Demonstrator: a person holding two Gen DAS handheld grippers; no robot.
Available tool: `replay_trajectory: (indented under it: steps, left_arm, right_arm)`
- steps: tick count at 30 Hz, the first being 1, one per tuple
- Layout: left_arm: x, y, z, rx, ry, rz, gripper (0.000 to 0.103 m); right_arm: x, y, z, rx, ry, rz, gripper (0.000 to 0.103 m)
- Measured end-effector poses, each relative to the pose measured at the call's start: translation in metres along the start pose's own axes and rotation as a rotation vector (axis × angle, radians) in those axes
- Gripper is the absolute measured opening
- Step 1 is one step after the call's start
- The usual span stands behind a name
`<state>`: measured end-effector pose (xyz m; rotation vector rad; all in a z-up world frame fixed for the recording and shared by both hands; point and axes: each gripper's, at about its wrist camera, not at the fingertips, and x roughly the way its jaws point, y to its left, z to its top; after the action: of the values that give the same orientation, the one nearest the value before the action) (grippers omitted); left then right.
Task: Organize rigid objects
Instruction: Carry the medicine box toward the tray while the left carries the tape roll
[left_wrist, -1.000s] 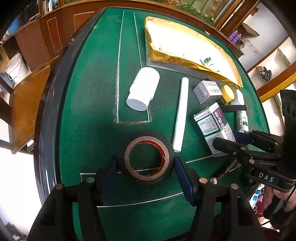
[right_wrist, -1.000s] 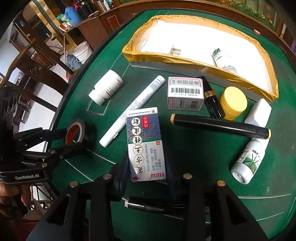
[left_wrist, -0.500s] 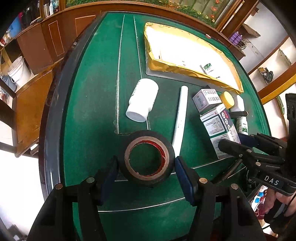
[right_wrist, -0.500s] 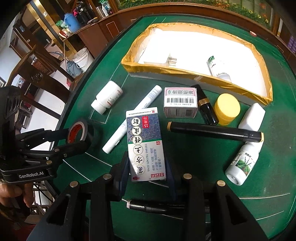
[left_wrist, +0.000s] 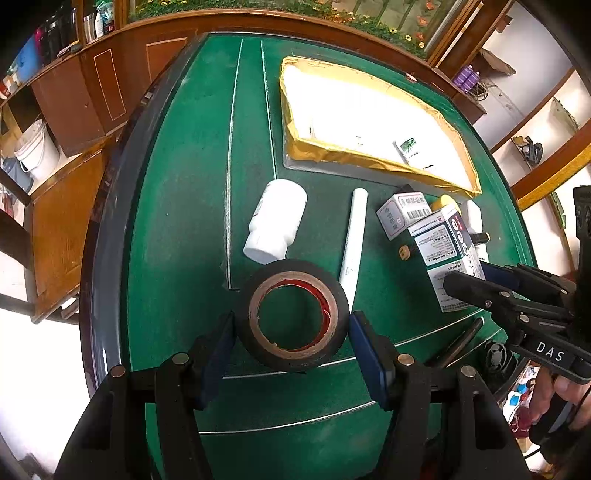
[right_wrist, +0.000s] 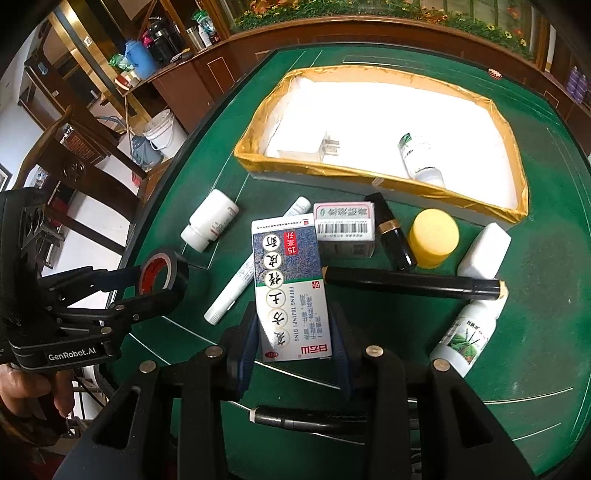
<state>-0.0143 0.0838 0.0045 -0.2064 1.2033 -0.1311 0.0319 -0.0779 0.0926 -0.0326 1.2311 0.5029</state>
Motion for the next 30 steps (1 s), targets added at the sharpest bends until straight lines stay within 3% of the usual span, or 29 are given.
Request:
replay_trajectory:
  steps: [14,30]
  left_arm:
    - [-0.003,-0.01,0.015,0.018,-0.012,-0.02,0.066]
    - [-0.003,-0.037,0.057,0.066,-0.038,-0.056,0.066]
  right_arm:
    - [-0.008,-0.013,0.001,0.031,-0.012,-0.013,0.035]
    - [-0.024,-0.05,0.012,0.109,-0.065,-0.045,0.035]
